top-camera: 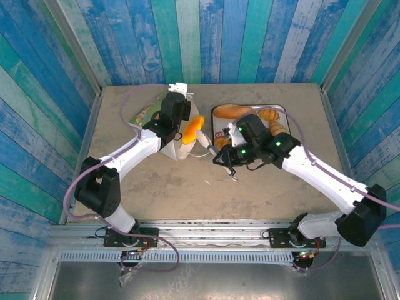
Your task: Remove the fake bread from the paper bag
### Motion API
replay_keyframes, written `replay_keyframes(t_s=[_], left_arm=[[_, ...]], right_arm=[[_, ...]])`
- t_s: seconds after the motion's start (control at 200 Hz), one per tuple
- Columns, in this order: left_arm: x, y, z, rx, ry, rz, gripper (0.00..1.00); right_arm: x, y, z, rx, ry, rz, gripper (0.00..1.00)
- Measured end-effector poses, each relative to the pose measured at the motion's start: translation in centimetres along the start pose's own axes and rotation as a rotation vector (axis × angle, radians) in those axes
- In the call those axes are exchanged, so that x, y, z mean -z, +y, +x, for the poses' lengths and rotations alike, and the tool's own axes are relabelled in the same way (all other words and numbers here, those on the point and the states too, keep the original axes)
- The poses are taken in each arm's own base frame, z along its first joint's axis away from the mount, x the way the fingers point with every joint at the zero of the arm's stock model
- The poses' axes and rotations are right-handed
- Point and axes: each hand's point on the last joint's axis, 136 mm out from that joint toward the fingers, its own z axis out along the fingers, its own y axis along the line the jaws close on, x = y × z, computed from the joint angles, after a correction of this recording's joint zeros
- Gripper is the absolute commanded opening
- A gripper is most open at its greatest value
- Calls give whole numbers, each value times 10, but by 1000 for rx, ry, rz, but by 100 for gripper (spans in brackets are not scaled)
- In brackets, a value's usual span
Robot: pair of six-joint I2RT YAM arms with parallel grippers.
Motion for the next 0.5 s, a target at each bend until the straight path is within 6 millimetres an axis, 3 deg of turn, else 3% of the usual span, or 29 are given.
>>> replay_keyframes(t_s=[0.291,0.501], left_arm=[[0,1,1,24,0,-4,0],[0,-1,4,25,3,4,0]], right_arm=[[47,-13,14,-42,-59,73,7],[71,-58,16,-211,-104,152,8]])
